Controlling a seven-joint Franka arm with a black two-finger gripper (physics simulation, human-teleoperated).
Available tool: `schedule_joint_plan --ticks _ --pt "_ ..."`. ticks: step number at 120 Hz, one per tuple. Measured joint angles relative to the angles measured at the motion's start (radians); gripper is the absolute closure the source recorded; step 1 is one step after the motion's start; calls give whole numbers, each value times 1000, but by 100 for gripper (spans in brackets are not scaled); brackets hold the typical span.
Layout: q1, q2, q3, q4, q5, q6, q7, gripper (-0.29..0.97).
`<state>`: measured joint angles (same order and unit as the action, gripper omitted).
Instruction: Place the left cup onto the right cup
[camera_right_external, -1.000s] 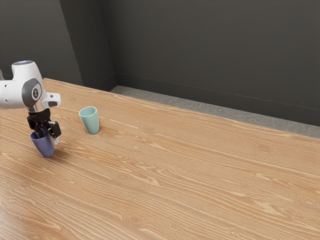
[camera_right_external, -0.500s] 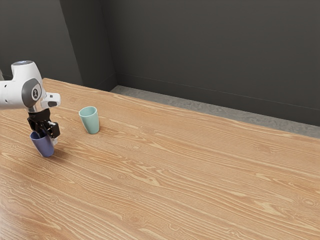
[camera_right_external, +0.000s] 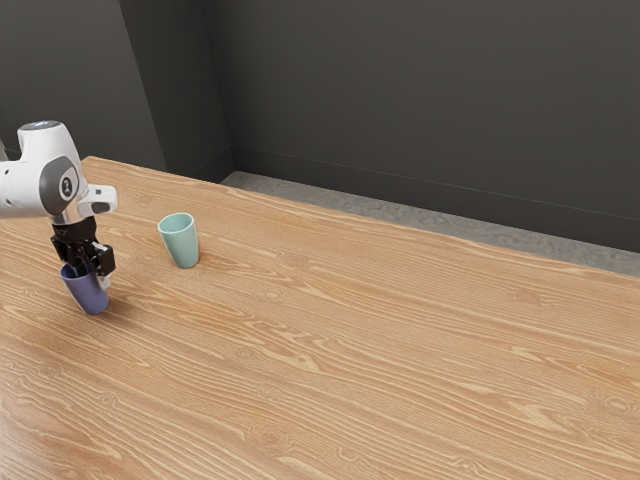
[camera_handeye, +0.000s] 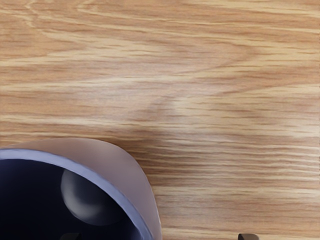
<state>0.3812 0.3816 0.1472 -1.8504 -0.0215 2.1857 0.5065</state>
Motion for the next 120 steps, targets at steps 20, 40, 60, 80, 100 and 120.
schedule_joint_plan --ticks 20,40,60,80,100,120 --pt "-1 1 -1 1 0 0 0 37" --pt "-2 1 0 2 0 0 1 43" --pt "-2 1 0 2 1 0 1 49" --pt "-2 2 0 0 0 0 0 53" --pt "-1 3 0 0 0 0 0 58" --pt "-1 4 0 -1 0 7 0 61"
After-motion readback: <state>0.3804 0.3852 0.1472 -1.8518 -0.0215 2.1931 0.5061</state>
